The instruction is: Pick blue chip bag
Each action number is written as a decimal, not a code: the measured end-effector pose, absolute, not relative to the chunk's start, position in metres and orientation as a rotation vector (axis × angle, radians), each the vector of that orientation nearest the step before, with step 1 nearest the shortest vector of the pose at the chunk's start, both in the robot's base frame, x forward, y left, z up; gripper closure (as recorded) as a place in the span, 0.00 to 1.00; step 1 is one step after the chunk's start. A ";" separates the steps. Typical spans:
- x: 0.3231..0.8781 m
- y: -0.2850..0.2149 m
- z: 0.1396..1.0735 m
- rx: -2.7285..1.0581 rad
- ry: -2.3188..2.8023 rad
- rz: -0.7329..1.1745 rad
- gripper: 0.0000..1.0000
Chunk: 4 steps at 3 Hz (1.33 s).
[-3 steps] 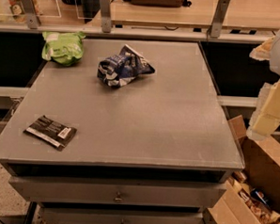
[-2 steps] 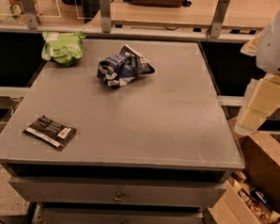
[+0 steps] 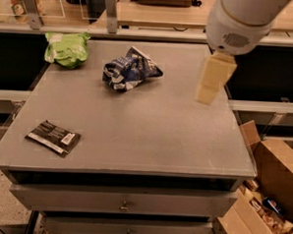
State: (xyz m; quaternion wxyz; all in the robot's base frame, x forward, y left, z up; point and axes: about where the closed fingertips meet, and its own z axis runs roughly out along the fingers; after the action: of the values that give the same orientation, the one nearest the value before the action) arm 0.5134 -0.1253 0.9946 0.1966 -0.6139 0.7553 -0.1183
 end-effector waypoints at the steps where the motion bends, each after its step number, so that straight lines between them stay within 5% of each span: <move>1: 0.554 -0.079 1.004 -1.744 2.009 -0.373 0.00; 2: 0.594 -0.029 1.006 -1.788 1.880 -0.320 0.00; 4: 0.594 -0.027 1.007 -1.800 1.871 -0.321 0.00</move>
Offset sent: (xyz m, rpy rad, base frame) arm 0.1208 0.1504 0.0065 0.1059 -0.1295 0.2741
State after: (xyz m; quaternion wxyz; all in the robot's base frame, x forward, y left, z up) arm 0.5936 -0.0271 1.0069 0.2597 -0.6645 0.6906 -0.1186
